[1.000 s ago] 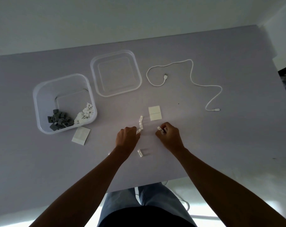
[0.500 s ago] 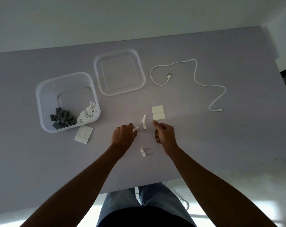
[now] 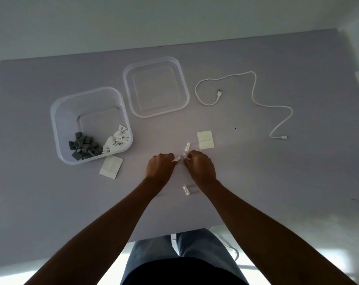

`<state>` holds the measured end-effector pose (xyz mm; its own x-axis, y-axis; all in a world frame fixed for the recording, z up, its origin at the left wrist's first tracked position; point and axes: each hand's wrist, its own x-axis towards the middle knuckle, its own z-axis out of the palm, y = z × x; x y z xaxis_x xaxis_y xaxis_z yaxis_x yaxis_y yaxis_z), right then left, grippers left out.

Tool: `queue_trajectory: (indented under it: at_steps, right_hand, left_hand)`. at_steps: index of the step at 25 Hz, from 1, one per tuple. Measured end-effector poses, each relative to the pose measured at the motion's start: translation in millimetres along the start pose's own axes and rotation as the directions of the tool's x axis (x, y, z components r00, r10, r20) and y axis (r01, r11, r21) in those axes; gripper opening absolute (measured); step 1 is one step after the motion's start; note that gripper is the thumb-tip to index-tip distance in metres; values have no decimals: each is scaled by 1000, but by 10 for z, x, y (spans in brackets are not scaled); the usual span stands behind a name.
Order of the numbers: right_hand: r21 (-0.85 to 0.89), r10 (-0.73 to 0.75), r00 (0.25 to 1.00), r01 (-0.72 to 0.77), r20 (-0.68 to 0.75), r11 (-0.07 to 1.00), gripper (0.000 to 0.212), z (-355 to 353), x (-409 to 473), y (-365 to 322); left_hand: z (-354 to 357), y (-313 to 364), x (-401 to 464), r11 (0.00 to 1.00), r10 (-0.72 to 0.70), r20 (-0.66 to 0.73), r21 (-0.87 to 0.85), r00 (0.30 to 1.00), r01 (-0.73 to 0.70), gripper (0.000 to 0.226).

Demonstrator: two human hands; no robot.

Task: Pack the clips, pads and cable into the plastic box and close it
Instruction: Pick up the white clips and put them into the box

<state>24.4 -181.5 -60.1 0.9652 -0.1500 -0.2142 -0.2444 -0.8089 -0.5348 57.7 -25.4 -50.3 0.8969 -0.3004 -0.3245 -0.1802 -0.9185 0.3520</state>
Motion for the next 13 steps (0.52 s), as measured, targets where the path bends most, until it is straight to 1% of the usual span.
queue_trajectory:
  at_steps: [1,2,3,5,6,7,8,9,10,11,13]
  right_hand:
    - [14,17,1000,-17,4,1000,23,8,-3,-11]
    - [43,52,999,-53,16,998,21,4,-7,-22]
    - [85,101,994,-103,35,991,18,-4,-10,-27]
    - [155,182,981,-190,63,970,13,-19,-29,-22]
    - [161,203,977,-211,67,964,12,-27,-39,-8]
    - [152,215,974,-224,71,963,11,-20,-48,-4]
    - [136,224,971,-233,79,963,12,-18,-59,-2]
    - [115,225,970,-235,90,965,13,-17,-69,-5]
    - [91,221,970,-230,99,969,14,-15,-79,-18]
    - [61,212,972,-219,104,974,16,-7,-83,-24]
    - [-12,187,978,-187,96,982,20,-9,-82,-31]
  left_hand:
    - [-9,-11,4,999,-21,17,-24,1000,22,31]
    - [-13,-25,2,994,-63,37,-83,997,66,32]
    - [-45,-32,-6,978,-107,57,-172,993,115,32]
    - [-135,-59,-8,889,-188,112,-404,976,218,32]
    - [-199,-59,-6,805,-220,167,-525,961,276,32]
    - [-266,-78,-12,674,-249,261,-644,933,361,31]
    - [-335,-90,-23,494,-259,378,-739,889,458,30]
    - [-388,-117,-33,320,-237,490,-776,839,544,28]
    - [-417,-159,-28,209,-196,557,-781,807,589,28]
    - [-437,-190,-22,181,-156,574,-783,804,595,29]
    - [-449,-227,1,211,-115,575,-782,810,586,36]
